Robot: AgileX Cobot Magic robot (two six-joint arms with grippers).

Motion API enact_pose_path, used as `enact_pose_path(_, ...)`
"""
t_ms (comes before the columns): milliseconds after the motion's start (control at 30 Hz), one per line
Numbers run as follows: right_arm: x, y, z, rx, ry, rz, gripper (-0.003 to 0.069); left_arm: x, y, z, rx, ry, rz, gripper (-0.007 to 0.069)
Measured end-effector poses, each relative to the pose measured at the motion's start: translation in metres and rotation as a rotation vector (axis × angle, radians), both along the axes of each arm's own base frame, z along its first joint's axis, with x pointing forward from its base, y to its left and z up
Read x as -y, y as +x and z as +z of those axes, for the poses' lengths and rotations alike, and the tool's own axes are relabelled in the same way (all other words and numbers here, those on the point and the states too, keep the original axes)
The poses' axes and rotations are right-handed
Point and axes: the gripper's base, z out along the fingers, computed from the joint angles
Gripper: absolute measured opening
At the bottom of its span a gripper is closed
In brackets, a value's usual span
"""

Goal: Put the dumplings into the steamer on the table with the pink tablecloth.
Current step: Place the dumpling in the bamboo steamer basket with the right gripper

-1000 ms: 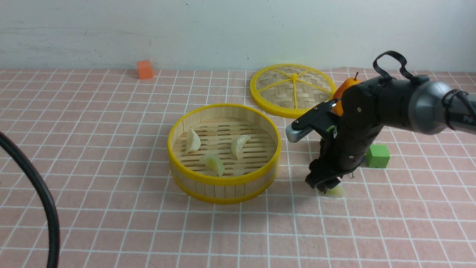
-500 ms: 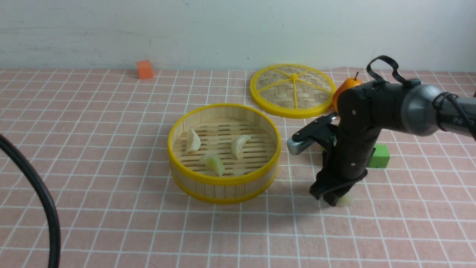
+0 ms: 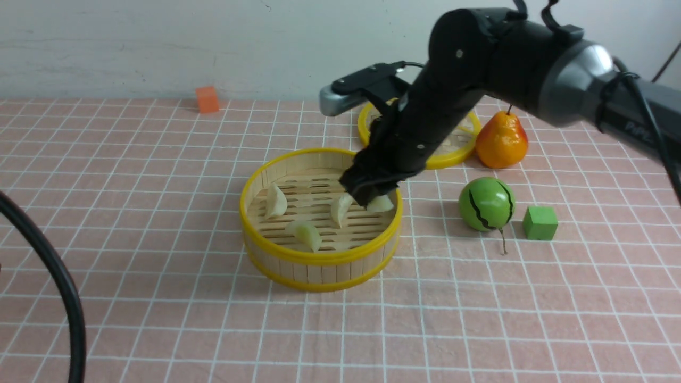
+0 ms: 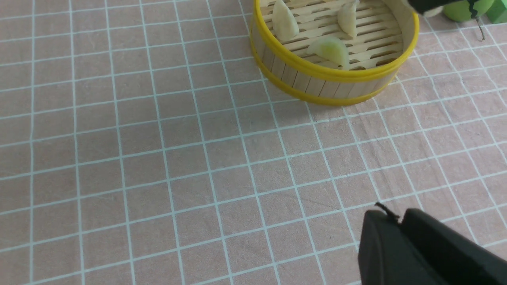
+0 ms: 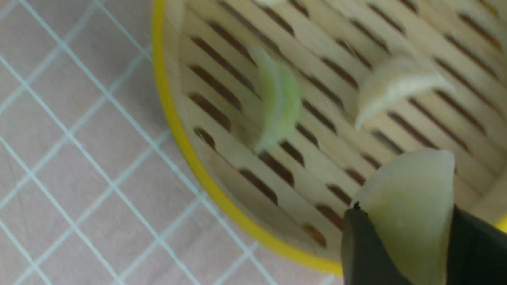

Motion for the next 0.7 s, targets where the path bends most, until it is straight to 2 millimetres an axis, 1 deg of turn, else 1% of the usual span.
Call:
enact_pose_path(33,-0.001,0.0,0.001,0.008,0.004,0.002,0.0242,0.0,0.0,0.0,0.0,0.0,-0.001,0.0057)
enact_pose_path(67,-0.012,0.004,-0.007,0.027,0.01,0.01,0.0242,0.001,0.0,0.0,-0.002,-0.003,-0.007,0.0057)
enact_pose_path(133,-0.022,0.012,-0.02,0.053,0.016,0.008,0.0242,0.002,-0.001,0.0,-0.006,-0.002,-0.02,0.0057)
enact_pose_path(167,-0.022,0.014,-0.024,0.051,0.013,0.006,0.0242,0.002,-0.001,0.0,-0.007,-0.002,-0.024,0.0057)
enact_pose_path(200,-0.025,0.021,-0.036,0.06,0.012,-0.019,0.0242,0.003,-0.002,-0.001,-0.016,0.001,-0.037,0.0057)
enact_pose_path(233,-0.026,0.022,-0.038,0.061,0.012,-0.019,0.0242,0.003,-0.002,-0.001,-0.018,0.002,-0.039,0.0057)
enact_pose_path(300,-0.028,0.03,-0.056,0.062,0.0,-0.06,0.0242,0.005,-0.004,-0.002,-0.03,0.007,-0.059,0.0057)
enact_pose_path(333,-0.028,0.031,-0.057,0.061,-0.002,-0.065,0.0242,0.005,-0.004,-0.002,-0.03,0.007,-0.06,0.0057)
enact_pose_path(367,-0.028,0.033,-0.067,0.053,-0.011,-0.079,0.0242,0.005,-0.004,-0.002,-0.032,0.01,-0.068,0.0057)
enact_pose_path(400,-0.029,0.034,-0.071,0.043,-0.012,-0.086,0.0242,0.005,-0.004,-0.002,-0.033,0.012,-0.069,0.0057)
enact_pose_path(600,-0.027,0.031,-0.072,0.005,-0.039,-0.086,0.0242,0.004,-0.004,-0.003,-0.031,0.026,-0.064,0.0057)
enact_pose_path(700,-0.026,0.029,-0.074,-0.027,-0.06,-0.081,0.0285,0.004,-0.004,-0.003,-0.03,0.027,-0.064,0.0057)
